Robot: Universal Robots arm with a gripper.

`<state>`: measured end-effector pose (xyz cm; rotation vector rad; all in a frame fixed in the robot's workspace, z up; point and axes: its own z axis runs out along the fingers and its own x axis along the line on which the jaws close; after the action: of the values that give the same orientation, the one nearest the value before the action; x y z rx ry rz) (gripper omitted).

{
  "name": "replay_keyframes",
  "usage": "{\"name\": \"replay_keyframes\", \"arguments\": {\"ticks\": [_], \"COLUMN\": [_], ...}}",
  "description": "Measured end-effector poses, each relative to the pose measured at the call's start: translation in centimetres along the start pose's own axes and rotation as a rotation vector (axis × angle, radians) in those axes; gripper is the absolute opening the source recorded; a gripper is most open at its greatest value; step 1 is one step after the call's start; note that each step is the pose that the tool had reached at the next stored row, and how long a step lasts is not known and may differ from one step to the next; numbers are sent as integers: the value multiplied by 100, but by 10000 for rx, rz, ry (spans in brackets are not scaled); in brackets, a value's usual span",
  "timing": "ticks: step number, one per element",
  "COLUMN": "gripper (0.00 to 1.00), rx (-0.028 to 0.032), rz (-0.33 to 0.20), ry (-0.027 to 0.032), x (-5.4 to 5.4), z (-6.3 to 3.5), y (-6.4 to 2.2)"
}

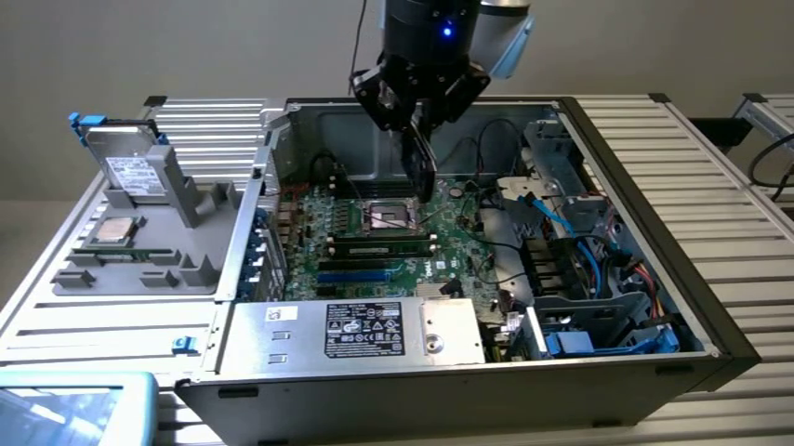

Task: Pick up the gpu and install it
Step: 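Insert the gpu into the slot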

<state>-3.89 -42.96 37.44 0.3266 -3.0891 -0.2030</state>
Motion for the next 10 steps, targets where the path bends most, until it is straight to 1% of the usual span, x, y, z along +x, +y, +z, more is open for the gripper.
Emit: {"name": "replay_keyframes", "arguments": {"ticks": [7,10], "gripper": [28,28], "rx": [14,24], "rz": [-1253,-1794], "ry": [167,228], "x": [0,0], "z": [0,0], "y": [0,0]}}
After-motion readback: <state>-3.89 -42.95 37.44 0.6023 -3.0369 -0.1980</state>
